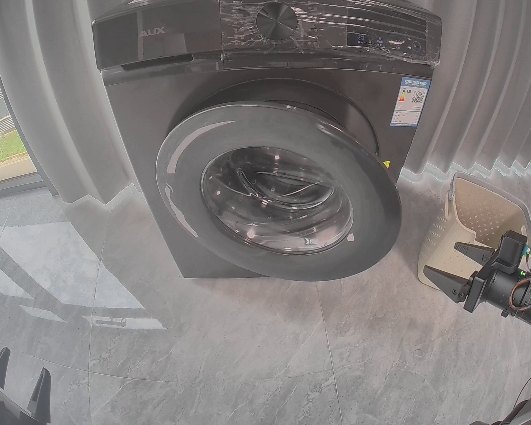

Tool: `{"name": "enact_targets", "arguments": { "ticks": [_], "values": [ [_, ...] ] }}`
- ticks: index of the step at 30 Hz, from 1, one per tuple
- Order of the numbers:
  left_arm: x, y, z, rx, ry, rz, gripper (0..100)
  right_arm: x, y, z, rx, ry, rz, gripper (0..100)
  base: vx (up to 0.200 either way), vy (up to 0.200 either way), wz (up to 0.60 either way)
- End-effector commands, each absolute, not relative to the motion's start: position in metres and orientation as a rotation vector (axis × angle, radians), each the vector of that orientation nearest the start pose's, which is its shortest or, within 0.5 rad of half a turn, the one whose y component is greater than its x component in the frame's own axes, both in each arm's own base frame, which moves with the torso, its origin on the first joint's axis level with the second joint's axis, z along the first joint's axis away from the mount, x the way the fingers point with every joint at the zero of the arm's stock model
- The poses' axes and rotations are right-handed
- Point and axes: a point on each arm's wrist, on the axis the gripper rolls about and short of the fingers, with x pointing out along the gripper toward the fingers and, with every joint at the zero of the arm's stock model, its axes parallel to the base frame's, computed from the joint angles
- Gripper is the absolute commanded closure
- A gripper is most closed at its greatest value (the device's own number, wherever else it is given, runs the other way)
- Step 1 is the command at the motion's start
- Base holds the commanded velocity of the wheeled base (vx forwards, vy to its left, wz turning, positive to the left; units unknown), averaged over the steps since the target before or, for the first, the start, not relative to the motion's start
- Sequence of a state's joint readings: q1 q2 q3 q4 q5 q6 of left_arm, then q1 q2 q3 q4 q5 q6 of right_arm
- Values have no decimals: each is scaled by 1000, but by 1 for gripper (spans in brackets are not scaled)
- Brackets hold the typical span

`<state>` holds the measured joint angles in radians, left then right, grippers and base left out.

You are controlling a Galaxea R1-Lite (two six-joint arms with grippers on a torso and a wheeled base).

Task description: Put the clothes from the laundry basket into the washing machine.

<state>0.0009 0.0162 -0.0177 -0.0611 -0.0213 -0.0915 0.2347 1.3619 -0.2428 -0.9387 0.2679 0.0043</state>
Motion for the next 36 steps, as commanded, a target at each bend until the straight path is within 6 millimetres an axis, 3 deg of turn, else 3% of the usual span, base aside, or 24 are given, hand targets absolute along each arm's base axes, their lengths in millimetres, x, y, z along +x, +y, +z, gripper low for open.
{"name": "enact_targets", "arguments": {
  "ticks": [1, 13, 23, 31, 36],
  "values": [
    [-23, -1, 83, -91, -62, -23, 0, 176, 50, 152, 7, 181, 509, 0, 0, 0, 0],
    [-23, 0, 83, -93, -64, -21, 0, 176, 53, 152, 17, 183, 526, 0, 0, -50, 0],
    [-23, 0, 83, -93, -64, -21, 0, 172, 82, 155, 132, 223, 673, 0, 0, 0, 0],
    [-23, 0, 82, -94, -62, -20, 0, 181, 89, 150, 203, 281, 669, 0, 0, 0, 0],
    [-23, 0, 82, -94, -62, -20, 0, 181, 90, 151, 214, 285, 674, 0, 0, -200, 0]
  ]
}}
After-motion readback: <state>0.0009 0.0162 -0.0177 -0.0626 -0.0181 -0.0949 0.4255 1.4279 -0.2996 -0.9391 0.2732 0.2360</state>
